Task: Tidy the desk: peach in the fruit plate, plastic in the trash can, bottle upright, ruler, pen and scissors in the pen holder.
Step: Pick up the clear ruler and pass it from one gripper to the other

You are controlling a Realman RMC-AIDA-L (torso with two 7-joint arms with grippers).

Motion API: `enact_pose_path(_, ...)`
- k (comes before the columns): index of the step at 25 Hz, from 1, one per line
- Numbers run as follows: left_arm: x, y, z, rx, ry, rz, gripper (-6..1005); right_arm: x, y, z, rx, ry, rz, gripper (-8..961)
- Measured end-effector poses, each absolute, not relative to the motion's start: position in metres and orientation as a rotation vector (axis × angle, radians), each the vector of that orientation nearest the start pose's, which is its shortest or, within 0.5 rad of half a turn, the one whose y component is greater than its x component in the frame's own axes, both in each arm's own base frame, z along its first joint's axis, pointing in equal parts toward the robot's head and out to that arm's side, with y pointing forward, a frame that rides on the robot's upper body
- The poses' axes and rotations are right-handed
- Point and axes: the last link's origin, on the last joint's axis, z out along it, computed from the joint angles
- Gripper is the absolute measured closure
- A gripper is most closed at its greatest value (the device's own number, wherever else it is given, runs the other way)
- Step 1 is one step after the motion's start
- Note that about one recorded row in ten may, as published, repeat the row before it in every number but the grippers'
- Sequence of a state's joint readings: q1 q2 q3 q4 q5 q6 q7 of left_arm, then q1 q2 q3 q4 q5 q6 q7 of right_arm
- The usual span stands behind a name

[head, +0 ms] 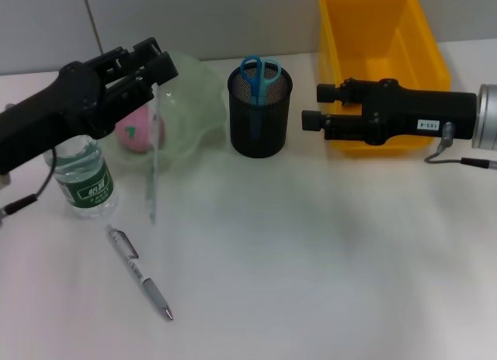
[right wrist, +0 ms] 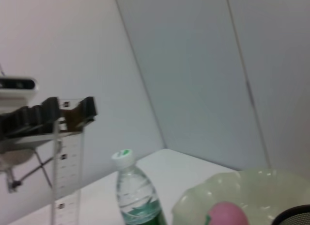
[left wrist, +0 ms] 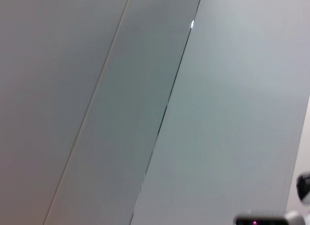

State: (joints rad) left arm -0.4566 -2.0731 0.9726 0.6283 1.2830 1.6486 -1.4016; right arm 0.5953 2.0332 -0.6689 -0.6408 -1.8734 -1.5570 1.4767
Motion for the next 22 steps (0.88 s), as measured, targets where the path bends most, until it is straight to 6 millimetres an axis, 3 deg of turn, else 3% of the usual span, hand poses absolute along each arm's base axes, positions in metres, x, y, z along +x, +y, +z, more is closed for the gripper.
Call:
enact_pose_path(9,-0.199,0.311,-0.005,-2.345,-0.352,-1.567,612,0.241,0.346,0.026,-2.656,0.655,0.938,272)
enact_pose_path(16,-0.198,0.308,-0.024,-2.225,-0.246,-1.538,612,0.248,0.329,0.019,-2.630,0.617,1.020,275)
enact_pose_path(22,-0.191,0.306,-0.037,-2.166,-0.160,-1.485,612,0.247,0.312,-0.002,-2.567,0.495,1.166,278)
